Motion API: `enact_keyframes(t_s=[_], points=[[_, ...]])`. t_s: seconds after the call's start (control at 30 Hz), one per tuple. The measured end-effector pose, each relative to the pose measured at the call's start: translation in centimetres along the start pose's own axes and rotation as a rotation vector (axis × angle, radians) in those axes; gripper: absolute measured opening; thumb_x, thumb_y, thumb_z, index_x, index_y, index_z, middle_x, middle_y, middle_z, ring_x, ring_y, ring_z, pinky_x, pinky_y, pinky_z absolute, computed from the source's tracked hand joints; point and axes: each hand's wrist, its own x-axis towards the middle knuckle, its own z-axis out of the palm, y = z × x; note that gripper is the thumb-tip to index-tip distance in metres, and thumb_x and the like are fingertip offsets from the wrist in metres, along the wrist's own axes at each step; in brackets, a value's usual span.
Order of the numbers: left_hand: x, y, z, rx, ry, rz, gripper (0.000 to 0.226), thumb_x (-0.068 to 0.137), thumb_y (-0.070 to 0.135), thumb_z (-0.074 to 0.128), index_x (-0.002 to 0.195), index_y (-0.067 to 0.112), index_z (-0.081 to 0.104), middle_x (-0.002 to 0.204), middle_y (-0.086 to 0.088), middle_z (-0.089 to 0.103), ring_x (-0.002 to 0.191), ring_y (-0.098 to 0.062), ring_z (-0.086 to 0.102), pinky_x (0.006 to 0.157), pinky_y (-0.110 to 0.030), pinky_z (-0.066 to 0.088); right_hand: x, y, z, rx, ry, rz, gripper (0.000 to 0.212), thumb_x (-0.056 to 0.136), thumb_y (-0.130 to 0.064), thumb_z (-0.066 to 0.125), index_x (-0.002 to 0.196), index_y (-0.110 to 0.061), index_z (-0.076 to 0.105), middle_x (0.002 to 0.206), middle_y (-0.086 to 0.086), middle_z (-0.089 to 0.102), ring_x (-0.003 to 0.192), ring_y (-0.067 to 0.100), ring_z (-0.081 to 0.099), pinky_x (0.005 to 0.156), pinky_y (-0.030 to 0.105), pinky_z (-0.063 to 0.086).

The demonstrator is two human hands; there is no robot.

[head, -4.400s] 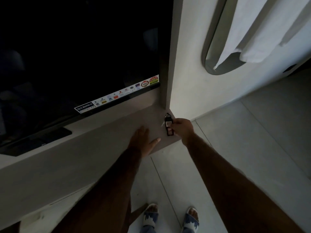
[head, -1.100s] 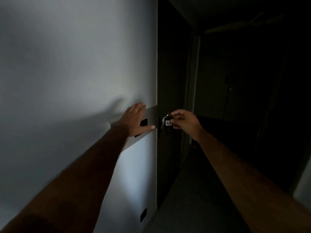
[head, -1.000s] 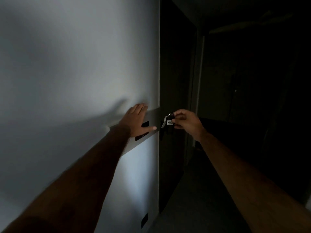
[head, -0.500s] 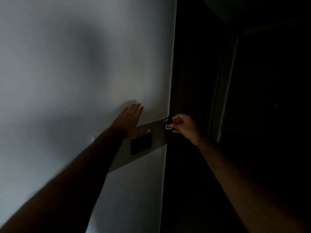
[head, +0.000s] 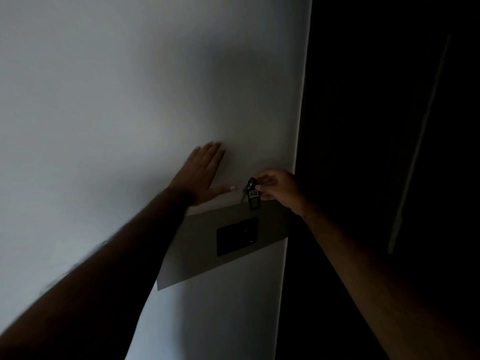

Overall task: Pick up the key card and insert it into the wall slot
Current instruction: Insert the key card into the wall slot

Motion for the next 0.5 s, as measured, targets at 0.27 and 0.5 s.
enact_keyframes(t_s=[0.27, 0.5], points=[[0.1, -0.1, 1.5, 0.233, 0.101, -0.065, 0.108, 0.09, 0.082, 0.042, 0.161, 0.002, 0.022, 0.172, -0.018, 0.018, 0.16, -0.036, 0.018, 0.129, -0.057, 0.016, 4.5, 2.4, -0.2, 0.003, -0.11, -0.049, 0.02, 0.078, -0.006, 0.077, 0.087, -0.024, 0.072, 0.092, 0.013, 0.074, 0.089, 0.032, 0.073, 0.081, 0.052, 0.061], [-0.7, 2.2, 1.9, 0.339, 0.079, -0.206, 0.106, 0.092, 0.08, 0.039, 0.161, 0.001, 0.023, 0.172, -0.018, 0.018, 0.16, -0.036, 0.018, 0.127, -0.057, 0.018, 6.5, 3.5, -1.2, 0.014, -0.26, -0.145, 0.015, 0.082, 0.001, 0.073, 0.091, -0.011, 0.07, 0.096, 0.026, 0.073, 0.08, 0.025, 0.073, 0.075, 0.037, 0.063]])
